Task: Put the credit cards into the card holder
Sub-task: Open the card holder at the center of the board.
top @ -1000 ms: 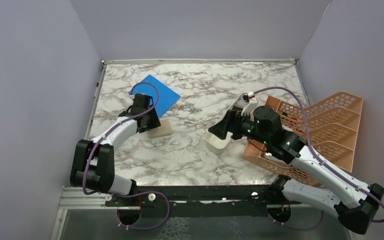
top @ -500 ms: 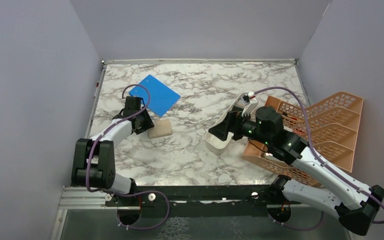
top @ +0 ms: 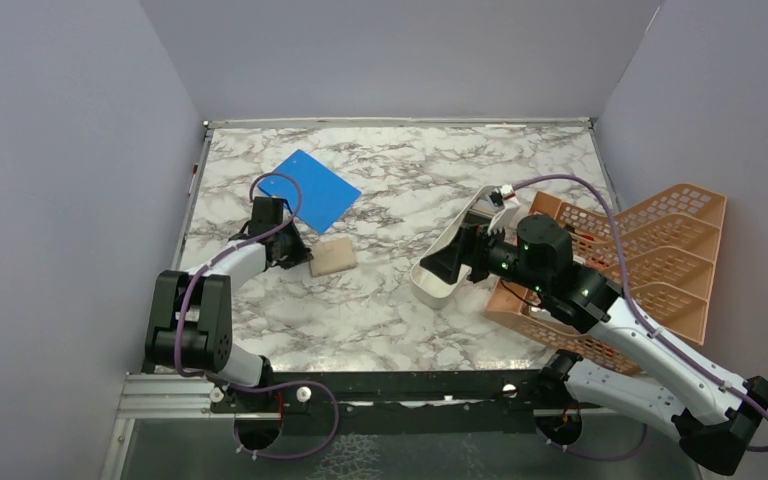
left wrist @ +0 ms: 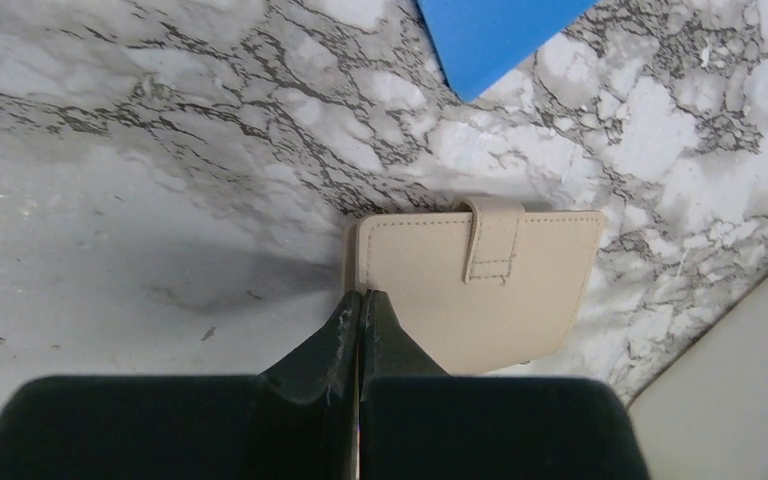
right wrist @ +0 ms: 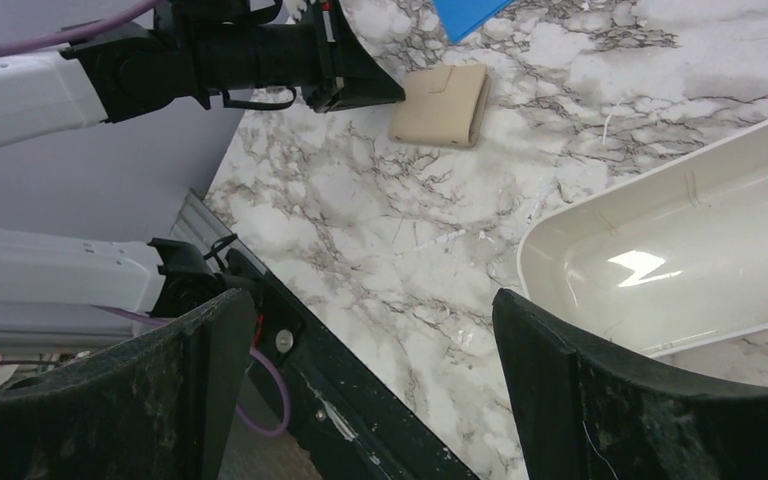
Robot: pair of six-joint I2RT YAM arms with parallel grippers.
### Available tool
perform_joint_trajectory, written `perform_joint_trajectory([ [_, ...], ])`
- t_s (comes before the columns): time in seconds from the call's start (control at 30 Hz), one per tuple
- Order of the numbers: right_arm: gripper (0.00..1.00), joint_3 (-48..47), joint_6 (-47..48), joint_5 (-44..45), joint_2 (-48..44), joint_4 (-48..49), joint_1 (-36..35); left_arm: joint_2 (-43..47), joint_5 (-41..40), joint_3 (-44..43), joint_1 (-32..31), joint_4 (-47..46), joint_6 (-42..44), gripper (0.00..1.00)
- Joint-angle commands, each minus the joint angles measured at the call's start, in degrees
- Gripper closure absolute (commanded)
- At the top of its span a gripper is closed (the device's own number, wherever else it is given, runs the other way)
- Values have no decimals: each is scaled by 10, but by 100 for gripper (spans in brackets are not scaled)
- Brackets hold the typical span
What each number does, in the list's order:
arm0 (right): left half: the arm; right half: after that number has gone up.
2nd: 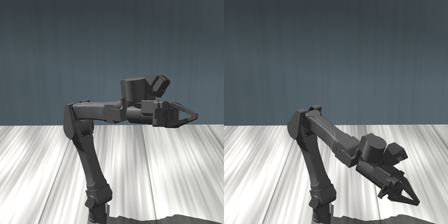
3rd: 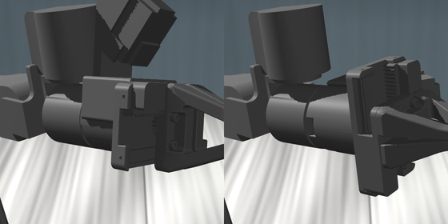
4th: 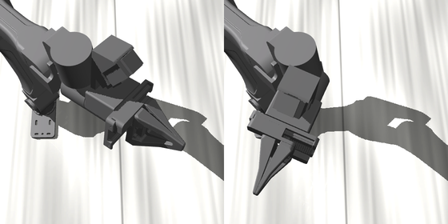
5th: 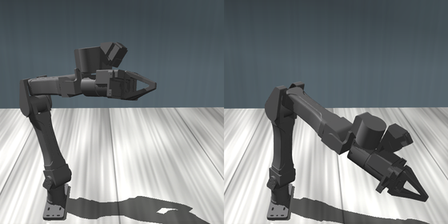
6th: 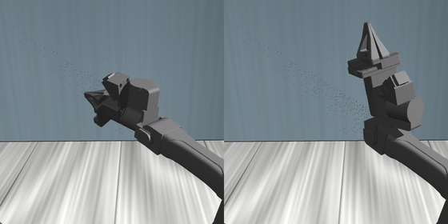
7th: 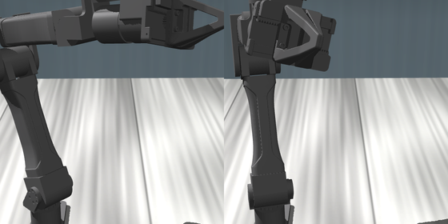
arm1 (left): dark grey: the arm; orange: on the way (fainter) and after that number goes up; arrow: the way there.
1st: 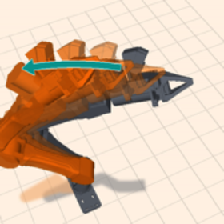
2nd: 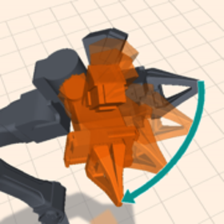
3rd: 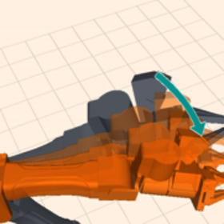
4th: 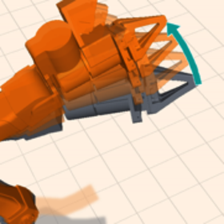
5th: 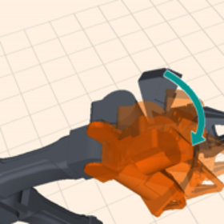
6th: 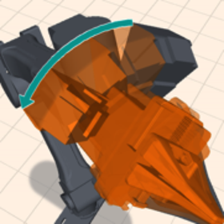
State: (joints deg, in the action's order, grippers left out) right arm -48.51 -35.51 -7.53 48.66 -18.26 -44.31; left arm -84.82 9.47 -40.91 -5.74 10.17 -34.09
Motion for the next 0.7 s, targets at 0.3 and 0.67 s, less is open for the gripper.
perform_joint_trajectory([
  [0.3, 9, -30, 60, -47, 53, 21, -5, 99, 115, -80, -40, 121, 48, 100],
  [0.67, 13, -96, 278, -17, 289, 192, -31, 177, 165, -88, -59, 130, 0, 100],
])
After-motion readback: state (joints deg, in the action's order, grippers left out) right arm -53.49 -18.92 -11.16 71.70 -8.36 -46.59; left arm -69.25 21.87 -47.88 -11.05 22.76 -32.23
